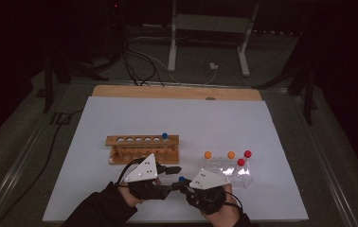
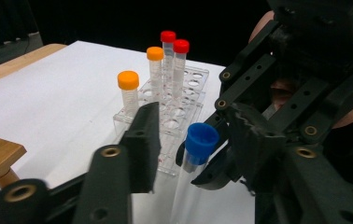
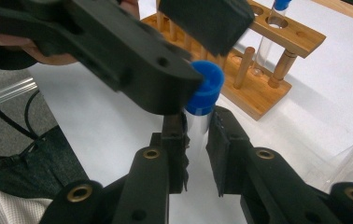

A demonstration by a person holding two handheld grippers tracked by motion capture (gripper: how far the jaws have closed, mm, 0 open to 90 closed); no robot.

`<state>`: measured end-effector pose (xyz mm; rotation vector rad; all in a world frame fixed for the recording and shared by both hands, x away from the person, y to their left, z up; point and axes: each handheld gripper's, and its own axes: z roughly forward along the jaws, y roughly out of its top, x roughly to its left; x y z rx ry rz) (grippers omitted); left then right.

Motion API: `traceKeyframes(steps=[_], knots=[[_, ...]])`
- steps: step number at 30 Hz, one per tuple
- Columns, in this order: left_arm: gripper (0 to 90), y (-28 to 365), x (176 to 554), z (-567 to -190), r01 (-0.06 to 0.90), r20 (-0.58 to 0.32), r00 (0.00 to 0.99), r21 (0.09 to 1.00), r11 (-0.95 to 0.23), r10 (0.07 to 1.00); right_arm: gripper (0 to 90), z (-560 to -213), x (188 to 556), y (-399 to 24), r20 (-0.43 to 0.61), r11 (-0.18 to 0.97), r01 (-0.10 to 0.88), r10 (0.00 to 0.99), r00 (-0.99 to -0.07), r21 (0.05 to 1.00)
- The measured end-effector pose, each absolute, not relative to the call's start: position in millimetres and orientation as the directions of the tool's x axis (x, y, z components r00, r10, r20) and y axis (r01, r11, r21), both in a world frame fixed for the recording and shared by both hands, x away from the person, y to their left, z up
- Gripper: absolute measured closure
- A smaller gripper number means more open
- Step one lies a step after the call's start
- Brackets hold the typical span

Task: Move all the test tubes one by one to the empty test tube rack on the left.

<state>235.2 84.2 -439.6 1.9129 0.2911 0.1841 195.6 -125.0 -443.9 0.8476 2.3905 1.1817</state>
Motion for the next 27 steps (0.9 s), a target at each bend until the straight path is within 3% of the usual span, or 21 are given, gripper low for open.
traceKeyframes(steps=[15,22,27], knots=[[75.7,78.9,234.6,-441.4,0.088,0.023,0.958,0.925,-0.370,0.286,77.0,-443.2,196.0,-126.4,-0.041,0.471,0.362,0.651,-0.758,0.804],[77.4,79.1,233.6,-440.2,0.066,0.051,0.956,0.923,-0.379,0.290,75.8,-443.3,196.5,-126.7,-0.037,0.465,0.360,0.651,-0.758,0.809],[77.7,86.4,235.7,-434.9,0.055,0.071,0.948,0.925,-0.375,0.312,51.2,-440.6,195.9,-129.3,-0.037,0.428,0.353,0.677,-0.735,0.832]])
